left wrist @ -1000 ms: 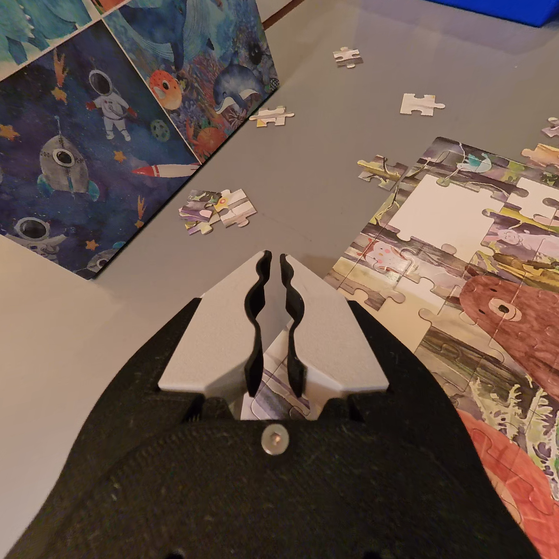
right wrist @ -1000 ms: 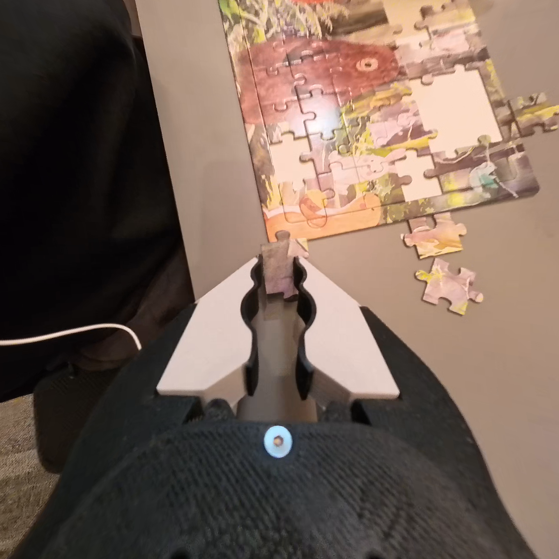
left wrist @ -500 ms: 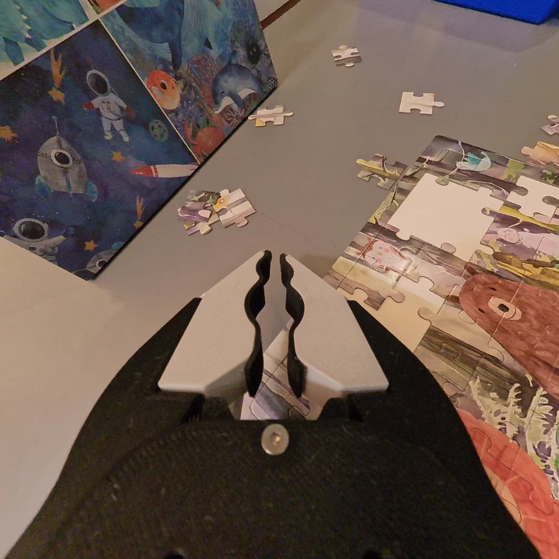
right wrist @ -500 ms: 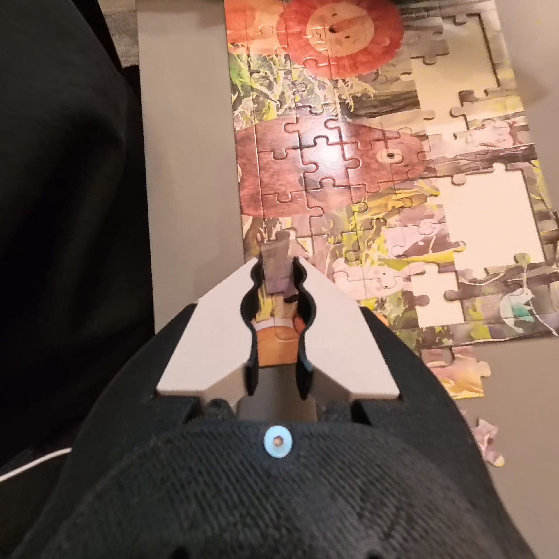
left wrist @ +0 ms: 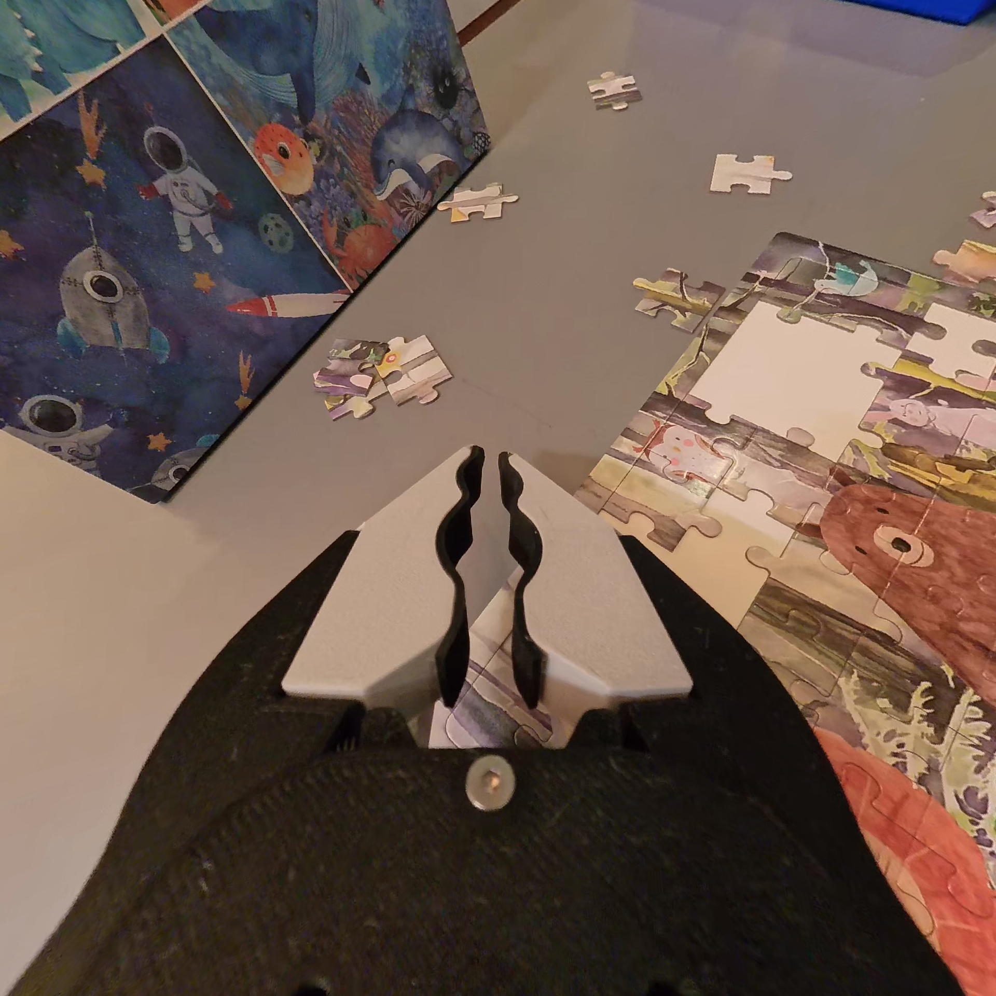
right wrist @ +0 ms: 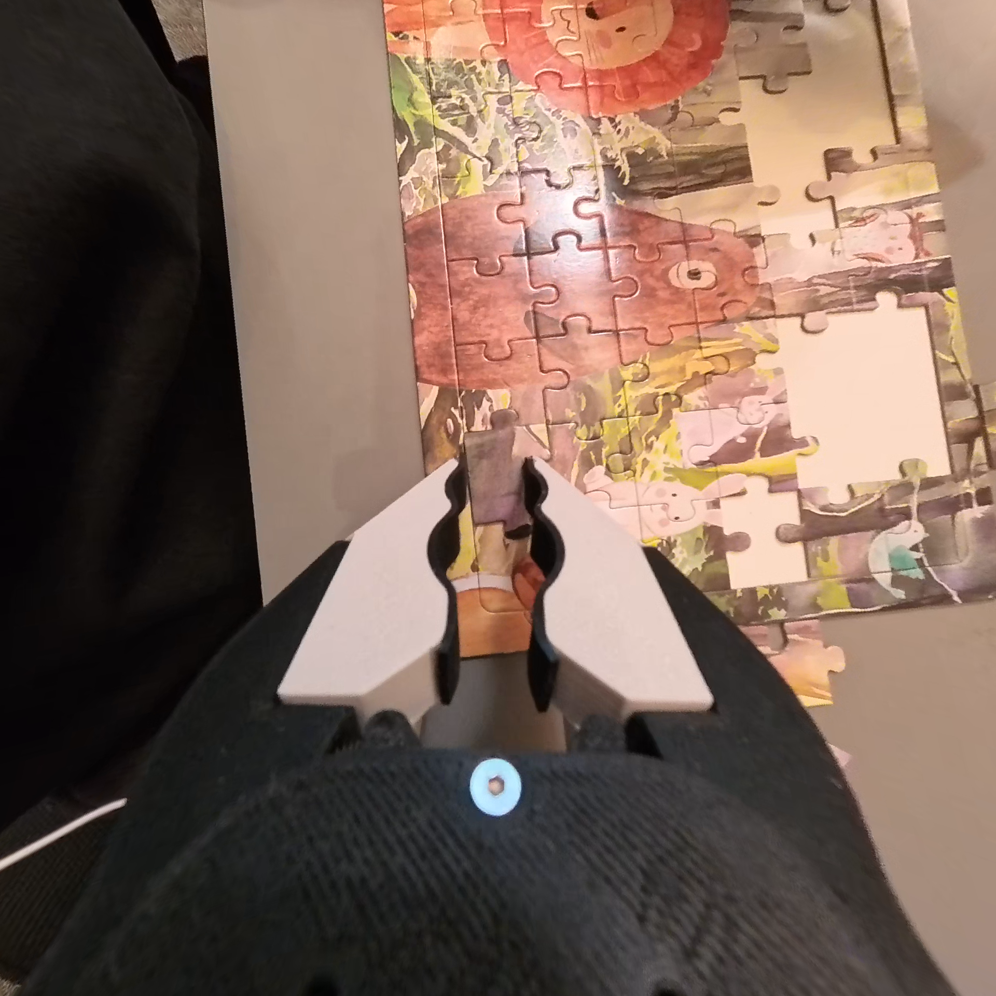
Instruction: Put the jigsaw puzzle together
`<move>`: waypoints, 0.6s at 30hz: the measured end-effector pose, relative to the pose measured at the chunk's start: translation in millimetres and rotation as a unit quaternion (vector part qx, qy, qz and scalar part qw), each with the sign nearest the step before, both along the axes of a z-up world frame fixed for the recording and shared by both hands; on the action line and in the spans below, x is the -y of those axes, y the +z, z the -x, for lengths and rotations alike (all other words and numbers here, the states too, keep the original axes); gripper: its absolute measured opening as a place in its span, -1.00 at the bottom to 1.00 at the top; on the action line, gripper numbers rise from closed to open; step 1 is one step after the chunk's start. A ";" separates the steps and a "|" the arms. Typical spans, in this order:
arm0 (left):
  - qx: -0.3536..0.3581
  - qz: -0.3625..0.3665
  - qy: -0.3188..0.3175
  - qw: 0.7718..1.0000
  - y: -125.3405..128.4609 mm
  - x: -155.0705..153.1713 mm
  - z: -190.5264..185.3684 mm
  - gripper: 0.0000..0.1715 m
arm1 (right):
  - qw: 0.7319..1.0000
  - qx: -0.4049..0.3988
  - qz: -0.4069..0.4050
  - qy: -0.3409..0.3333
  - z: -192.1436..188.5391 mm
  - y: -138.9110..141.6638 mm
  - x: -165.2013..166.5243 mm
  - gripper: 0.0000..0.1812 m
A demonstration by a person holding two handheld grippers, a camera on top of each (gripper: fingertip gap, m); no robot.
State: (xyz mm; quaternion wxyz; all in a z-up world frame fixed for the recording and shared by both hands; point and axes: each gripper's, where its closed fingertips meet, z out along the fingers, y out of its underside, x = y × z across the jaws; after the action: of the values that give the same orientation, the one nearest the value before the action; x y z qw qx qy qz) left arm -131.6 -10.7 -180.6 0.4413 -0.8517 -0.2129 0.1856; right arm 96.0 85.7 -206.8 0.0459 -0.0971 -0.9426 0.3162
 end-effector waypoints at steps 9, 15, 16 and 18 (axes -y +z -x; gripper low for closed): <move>0.000 -0.001 0.000 1.000 0.2 0.1 0.0 -0.95 | 1.000 -0.004 0.022 -0.005 0.9 9.0 3.9 -0.76; 0.001 -0.002 0.000 1.000 0.5 0.2 0.1 -0.95 | 1.000 0.004 0.015 -0.007 1.5 1.0 2.9 -0.79; 0.001 -0.002 0.000 1.000 0.3 0.1 0.0 -0.95 | 1.000 0.008 0.019 -0.007 1.2 0.4 3.2 -0.78; 0.001 -0.001 0.000 1.000 0.3 0.1 0.0 -0.95 | 1.000 0.013 0.027 -0.007 0.9 1.4 3.0 -0.78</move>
State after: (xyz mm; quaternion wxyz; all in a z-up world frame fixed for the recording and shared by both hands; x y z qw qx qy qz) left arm -131.7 -10.8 -180.3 0.4424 -0.8513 -0.2132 0.1848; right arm 95.1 82.7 -205.5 0.0327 -0.1092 -0.9335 0.3401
